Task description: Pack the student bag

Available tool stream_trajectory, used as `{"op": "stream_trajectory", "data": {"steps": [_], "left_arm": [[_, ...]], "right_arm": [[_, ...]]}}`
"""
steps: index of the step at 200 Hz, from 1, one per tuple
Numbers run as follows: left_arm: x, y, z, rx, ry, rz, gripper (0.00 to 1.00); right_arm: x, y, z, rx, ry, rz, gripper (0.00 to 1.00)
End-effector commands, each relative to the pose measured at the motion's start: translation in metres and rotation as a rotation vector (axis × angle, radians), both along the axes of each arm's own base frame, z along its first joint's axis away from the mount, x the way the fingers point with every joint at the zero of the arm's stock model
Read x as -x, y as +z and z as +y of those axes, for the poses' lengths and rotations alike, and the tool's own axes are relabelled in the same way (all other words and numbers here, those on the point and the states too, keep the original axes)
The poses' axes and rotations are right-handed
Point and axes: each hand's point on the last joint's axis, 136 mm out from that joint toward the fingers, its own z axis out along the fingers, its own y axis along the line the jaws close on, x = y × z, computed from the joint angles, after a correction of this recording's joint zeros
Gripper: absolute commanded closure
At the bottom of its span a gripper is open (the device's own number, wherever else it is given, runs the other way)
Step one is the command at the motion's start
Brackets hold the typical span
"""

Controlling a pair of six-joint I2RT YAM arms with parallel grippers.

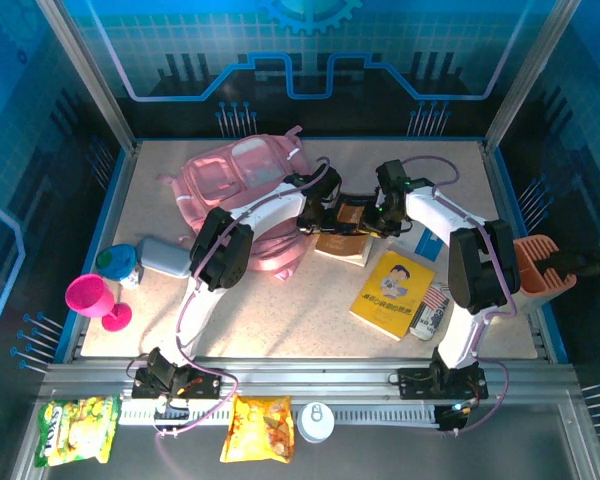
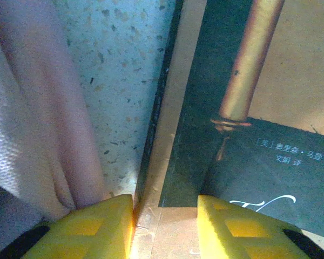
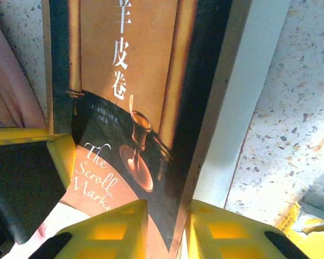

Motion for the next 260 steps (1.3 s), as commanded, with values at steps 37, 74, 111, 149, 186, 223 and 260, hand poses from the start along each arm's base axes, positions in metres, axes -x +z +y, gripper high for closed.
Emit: {"op": "stream_trajectory", "data": {"steps": [37, 74, 111, 149, 186, 223, 260], "left_arm": [[0.037, -0.054, 0.007, -0.087, -0.058, 0.152, 0.65], [0.025, -0.021, -0.002, -0.025, -0.067, 0.099, 0.64], [0.007, 0.045, -0.007, 0.097, -0.069, 0.011, 0.53], [-0.009, 0.123, 0.004, 0.285, -0.017, -0.076, 0.32], [-0.015, 0.152, 0.037, 0.483, 0.083, -0.079, 0.16], [-0.008, 0.157, 0.071, 0.578, 0.152, -0.078, 0.05], [-0.001, 0.152, 0.105, 0.645, 0.25, -0.066, 0.03]], "right_arm": [[0.002, 0.014, 0.01, -0.043, 0.02, -0.024, 0.88], [-0.002, 0.018, 0.014, -0.118, 0.019, -0.056, 0.94], [-0.007, 0.041, 0.01, -0.149, 0.035, -0.14, 1.0], [-0.012, 0.078, 0.017, -0.276, 0.093, -0.244, 1.0], [-0.01, 0.117, 0.041, -0.437, 0.184, -0.308, 1.0], [-0.005, 0.159, 0.064, -0.565, 0.264, -0.369, 1.0], [0.003, 0.199, 0.101, -0.683, 0.367, -0.412, 1.0]]}}
